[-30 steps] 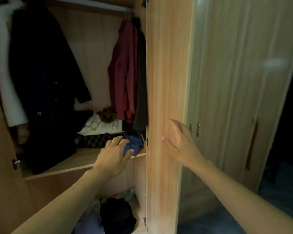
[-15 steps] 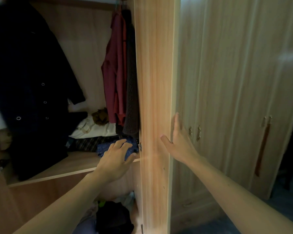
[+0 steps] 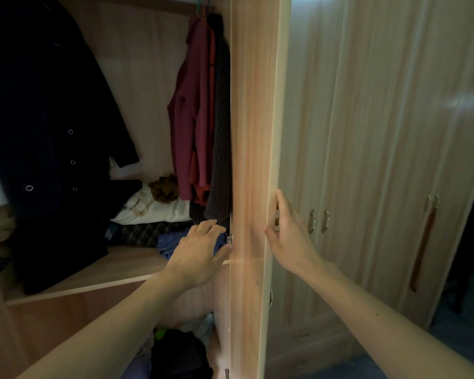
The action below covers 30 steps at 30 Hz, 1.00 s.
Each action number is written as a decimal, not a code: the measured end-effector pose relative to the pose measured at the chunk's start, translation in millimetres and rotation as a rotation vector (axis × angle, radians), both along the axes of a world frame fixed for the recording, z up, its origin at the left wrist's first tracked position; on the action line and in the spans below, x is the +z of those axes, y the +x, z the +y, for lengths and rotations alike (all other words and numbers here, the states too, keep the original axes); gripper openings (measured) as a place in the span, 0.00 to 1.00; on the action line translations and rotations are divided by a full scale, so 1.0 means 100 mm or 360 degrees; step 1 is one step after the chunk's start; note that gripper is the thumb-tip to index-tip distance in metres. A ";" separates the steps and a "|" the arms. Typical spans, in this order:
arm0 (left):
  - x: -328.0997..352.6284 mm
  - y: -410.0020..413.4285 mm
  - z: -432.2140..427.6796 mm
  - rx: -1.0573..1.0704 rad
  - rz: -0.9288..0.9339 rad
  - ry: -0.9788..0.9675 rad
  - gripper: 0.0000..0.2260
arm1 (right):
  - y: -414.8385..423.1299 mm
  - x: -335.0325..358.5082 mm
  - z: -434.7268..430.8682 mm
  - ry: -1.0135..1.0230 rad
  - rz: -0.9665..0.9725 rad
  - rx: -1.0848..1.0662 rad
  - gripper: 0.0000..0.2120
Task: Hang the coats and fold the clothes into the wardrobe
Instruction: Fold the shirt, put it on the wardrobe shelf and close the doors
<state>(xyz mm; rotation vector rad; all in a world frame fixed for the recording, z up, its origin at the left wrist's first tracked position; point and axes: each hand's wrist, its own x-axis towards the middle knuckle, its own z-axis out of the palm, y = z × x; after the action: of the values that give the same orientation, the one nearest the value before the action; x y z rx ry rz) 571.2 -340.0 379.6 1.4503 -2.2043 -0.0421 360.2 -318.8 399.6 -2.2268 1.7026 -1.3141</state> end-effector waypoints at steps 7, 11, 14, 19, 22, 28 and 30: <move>0.03 0.05 0.03 -0.0036 -0.0084 0.0004 0.26 | 0.44 0.01 -0.03 -0.0012 -0.0003 0.0179 0.40; 0.03 0.18 0.02 0.0009 -0.0183 0.0082 0.30 | 0.73 0.06 -0.04 -0.0025 0.0086 0.0235 0.38; 0.04 0.29 0.03 0.0030 -0.0155 0.0073 0.26 | 0.94 0.12 -0.05 -0.0050 0.0179 0.0239 0.37; 0.00 0.62 -0.03 0.0115 -0.0058 0.0072 0.25 | 1.30 0.15 -0.18 -0.0058 0.0352 0.0228 0.38; -0.04 0.89 -0.13 0.0132 -0.0017 0.0042 0.27 | 1.51 0.13 -0.31 -0.0040 0.0378 0.0226 0.39; -0.14 1.39 -0.35 0.0187 0.0046 0.0101 0.34 | 1.94 0.03 -0.54 0.0134 0.0403 0.0263 0.44; -0.18 1.53 -0.44 0.0197 0.0042 0.0112 0.36 | 2.09 0.00 -0.60 0.0198 0.0364 0.0298 0.46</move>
<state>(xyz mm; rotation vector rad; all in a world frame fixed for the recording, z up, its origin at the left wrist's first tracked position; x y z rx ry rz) 724.1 -384.1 361.5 1.6124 -2.1067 -0.0973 569.5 -379.2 399.4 -2.4696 1.5420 -0.9193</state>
